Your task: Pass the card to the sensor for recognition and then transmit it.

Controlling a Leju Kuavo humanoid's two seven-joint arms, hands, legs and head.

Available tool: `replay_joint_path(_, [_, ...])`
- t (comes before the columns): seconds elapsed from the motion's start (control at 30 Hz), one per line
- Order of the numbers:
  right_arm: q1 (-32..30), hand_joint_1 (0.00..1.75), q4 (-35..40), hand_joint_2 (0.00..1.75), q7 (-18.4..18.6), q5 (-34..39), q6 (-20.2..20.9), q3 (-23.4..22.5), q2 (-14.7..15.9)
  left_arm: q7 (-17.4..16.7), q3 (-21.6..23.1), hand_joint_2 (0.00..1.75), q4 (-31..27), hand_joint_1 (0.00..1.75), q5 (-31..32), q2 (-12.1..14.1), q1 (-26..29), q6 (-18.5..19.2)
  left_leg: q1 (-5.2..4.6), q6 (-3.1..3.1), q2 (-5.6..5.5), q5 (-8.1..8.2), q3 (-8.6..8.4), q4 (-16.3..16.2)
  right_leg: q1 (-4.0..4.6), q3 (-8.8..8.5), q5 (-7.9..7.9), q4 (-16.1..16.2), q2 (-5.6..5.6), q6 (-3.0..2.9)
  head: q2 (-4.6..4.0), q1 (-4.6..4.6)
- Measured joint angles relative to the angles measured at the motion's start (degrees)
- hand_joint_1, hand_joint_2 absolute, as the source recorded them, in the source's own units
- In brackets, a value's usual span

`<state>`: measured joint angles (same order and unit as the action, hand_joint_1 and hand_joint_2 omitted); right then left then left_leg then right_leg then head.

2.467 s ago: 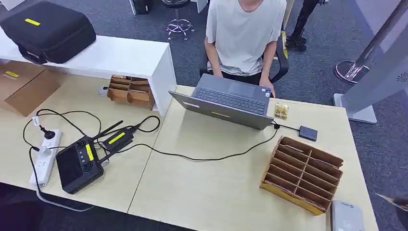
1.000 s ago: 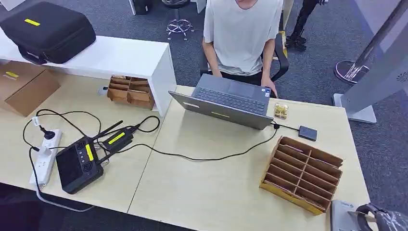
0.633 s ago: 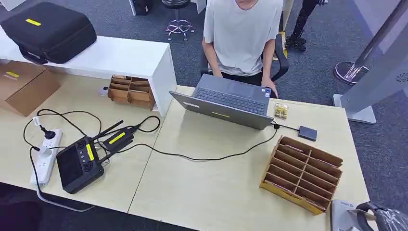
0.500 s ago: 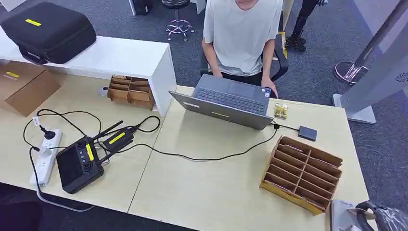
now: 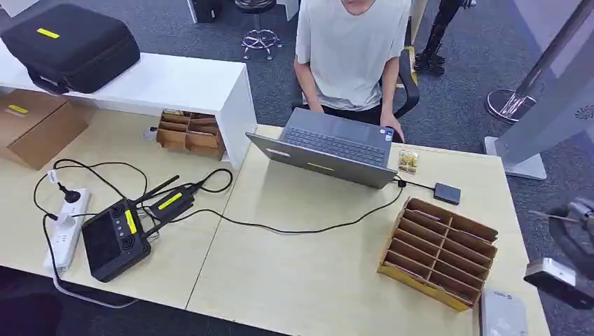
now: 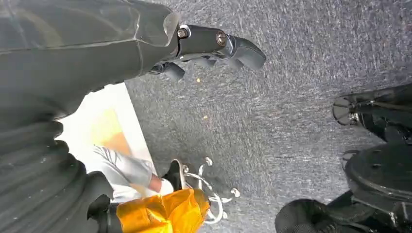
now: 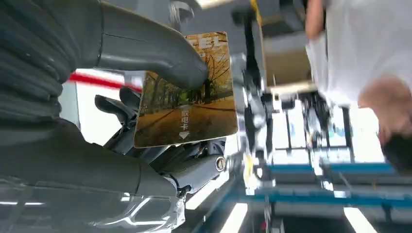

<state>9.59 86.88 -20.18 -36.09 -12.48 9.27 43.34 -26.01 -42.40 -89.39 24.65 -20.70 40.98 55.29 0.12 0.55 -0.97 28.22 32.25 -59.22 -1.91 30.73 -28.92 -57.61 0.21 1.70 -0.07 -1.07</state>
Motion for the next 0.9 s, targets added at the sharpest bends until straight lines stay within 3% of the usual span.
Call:
replay_joint_path(0.3, [17.58,1.75,2.45,1.75,2.86,-1.78,5.07,6.86,0.46,2.21,-1.82,1.75,0.66,0.00,3.78,0.04,-1.57,1.40,0.02,0.06,-0.13,-0.12,0.14,0.01,0.02,0.03,0.06,-0.04,-0.11,-0.02,0.00,0.00])
replay_joint_path(0.57, [28.95,1.75,0.79,1.75,7.02,-8.76,7.67,20.75,-2.57,5.84,-3.85,1.75,1.51,0.00,9.90,0.04,-3.52,3.91,0.04,0.06,-0.11,-0.15,0.14,0.02,0.04,0.04,0.07,-0.07,-0.09,-0.03,0.00,-0.02])
replay_joint_path(0.67, [31.51,1.75,-0.52,1.75,7.78,-9.46,7.80,25.16,-4.04,6.41,-4.70,1.75,1.68,0.00,10.60,0.04,-4.10,4.48,0.04,0.03,-0.27,-0.22,0.14,0.01,0.03,0.06,0.07,-0.07,-0.22,-0.02,0.00,-0.02])
replay_joint_path(0.9, [35.63,1.75,-2.83,1.75,8.83,-10.77,9.20,30.42,-6.11,7.38,-5.88,1.75,2.21,0.00,12.52,0.04,-4.52,4.75,0.03,0.03,-0.30,-0.22,0.30,0.02,0.02,0.12,0.08,-0.07,-0.25,-0.02,0.00,-0.02])
